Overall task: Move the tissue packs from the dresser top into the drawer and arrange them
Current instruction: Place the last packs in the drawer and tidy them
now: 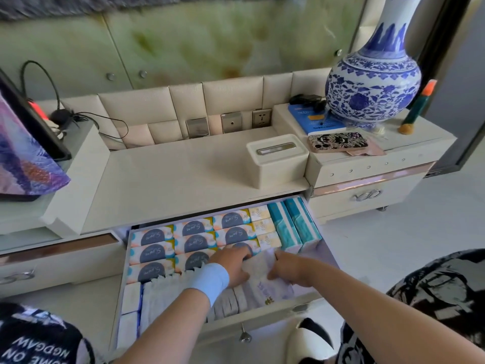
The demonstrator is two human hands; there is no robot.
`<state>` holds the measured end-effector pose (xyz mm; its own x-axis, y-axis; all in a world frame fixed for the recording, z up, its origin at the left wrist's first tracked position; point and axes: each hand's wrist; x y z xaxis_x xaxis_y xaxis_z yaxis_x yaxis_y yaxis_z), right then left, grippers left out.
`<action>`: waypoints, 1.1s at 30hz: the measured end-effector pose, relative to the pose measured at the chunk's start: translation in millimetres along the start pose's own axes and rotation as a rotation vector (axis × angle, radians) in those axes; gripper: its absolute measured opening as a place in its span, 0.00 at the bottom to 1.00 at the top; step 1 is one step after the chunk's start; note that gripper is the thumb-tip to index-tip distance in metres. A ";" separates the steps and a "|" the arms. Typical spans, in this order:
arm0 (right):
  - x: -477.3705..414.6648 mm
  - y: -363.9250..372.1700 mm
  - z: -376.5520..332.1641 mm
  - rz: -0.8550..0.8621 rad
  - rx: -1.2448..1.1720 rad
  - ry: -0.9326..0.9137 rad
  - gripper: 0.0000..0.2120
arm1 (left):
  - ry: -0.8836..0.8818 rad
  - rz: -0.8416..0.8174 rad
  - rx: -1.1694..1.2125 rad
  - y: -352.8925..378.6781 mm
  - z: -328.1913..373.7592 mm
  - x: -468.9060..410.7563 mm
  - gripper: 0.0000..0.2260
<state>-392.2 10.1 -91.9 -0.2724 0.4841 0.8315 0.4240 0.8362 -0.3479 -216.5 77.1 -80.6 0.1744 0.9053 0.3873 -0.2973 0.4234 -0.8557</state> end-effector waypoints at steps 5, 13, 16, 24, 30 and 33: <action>-13.4 18.7 -4.9 -0.027 0.000 0.053 0.19 | -0.003 -0.028 -0.071 11.7 -14.2 3.6 0.24; -27.9 35.5 -2.8 0.036 0.305 0.105 0.19 | 0.075 0.118 -0.126 12.4 -15.0 10.4 0.34; -31.7 31.0 -1.7 -0.021 0.213 0.177 0.21 | 0.092 -0.013 -0.197 20.3 -15.7 11.8 0.45; -20.4 23.7 -9.4 0.096 0.500 0.067 0.21 | 0.087 -0.122 -0.184 9.2 -22.4 2.6 0.44; 4.9 -18.9 -60.5 0.457 0.748 -0.139 0.15 | -0.022 0.140 0.143 -46.8 -21.8 -21.2 0.17; 6.3 -53.3 -88.9 0.645 0.716 -0.202 0.16 | -0.024 0.252 0.186 -78.6 -21.7 -33.3 0.20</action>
<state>-339.7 -54.3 -29.7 -0.3436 0.8818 0.3232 -0.0618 0.3221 -0.9447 -178.6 12.9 -33.6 0.0520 0.9821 0.1810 -0.4955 0.1828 -0.8491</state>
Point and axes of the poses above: each hand's wrist, its own x-axis away from the middle knuckle, its own y-axis out of the palm, z = x × y, and after that the axes turned 12 degrees about y, right-handed
